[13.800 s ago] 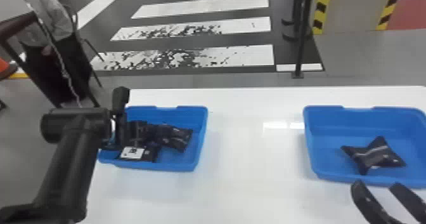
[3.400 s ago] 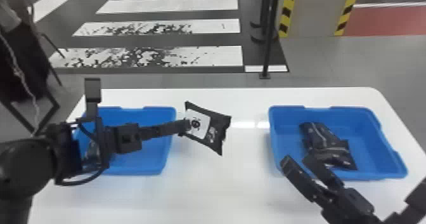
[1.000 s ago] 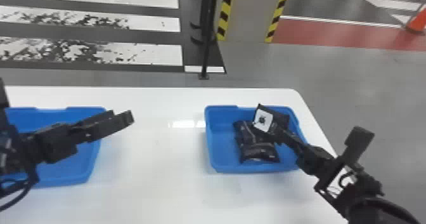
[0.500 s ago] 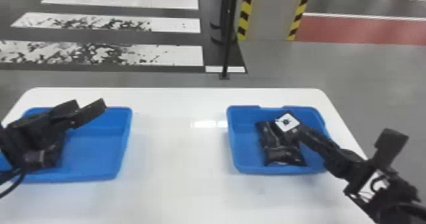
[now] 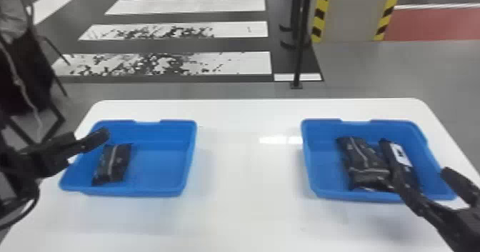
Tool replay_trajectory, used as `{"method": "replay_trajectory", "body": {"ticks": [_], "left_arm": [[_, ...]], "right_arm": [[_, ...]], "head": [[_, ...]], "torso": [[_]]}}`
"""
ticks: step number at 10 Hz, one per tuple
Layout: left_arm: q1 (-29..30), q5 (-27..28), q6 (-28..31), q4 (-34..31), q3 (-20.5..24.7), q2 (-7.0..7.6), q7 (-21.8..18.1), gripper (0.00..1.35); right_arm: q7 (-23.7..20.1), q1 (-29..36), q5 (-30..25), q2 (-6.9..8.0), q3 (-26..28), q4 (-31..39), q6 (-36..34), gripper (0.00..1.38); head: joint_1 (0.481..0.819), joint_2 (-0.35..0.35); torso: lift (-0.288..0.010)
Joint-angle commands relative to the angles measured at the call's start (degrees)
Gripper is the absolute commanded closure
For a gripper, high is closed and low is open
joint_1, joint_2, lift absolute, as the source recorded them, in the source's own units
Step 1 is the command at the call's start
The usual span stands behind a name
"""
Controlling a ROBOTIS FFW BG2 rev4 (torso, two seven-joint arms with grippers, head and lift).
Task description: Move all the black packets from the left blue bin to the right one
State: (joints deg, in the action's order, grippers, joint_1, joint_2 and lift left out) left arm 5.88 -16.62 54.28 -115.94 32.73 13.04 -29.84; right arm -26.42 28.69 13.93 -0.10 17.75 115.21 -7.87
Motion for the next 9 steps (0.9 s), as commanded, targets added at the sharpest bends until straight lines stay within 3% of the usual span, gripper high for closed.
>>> {"method": "replay_trajectory", "body": {"ticks": [1, 4, 8, 9], "left_arm": [[0.0, 2.8, 3.8, 0.1, 2.2, 0.59, 0.7, 0.15], [-3.8, 4.7, 11.7, 4.5, -0.7, 3.31, 1.5, 0.15], [-11.9, 9.8, 16.0, 14.5, -2.0, 4.28, 1.6, 0.15], [-13.9, 9.2, 16.3, 17.7, -3.6, 5.16, 1.6, 0.15]], "right_arm": [[0.1, 5.2, 0.6, 0.15, -2.2, 4.1, 1.3, 0.13], [-0.7, 11.7, 5.7, 0.15, -6.9, 7.5, 0.6, 0.15], [-2.3, 12.5, 6.7, 0.15, -10.2, 6.4, -0.4, 0.15], [-2.6, 12.4, 7.1, 0.15, -10.8, 6.1, -0.6, 0.15]], "head": [[0.695, 0.139], [0.695, 0.283], [0.695, 0.35], [0.695, 0.35]], "torso": [[-0.138], [-0.138], [-0.138], [-0.138]]}}
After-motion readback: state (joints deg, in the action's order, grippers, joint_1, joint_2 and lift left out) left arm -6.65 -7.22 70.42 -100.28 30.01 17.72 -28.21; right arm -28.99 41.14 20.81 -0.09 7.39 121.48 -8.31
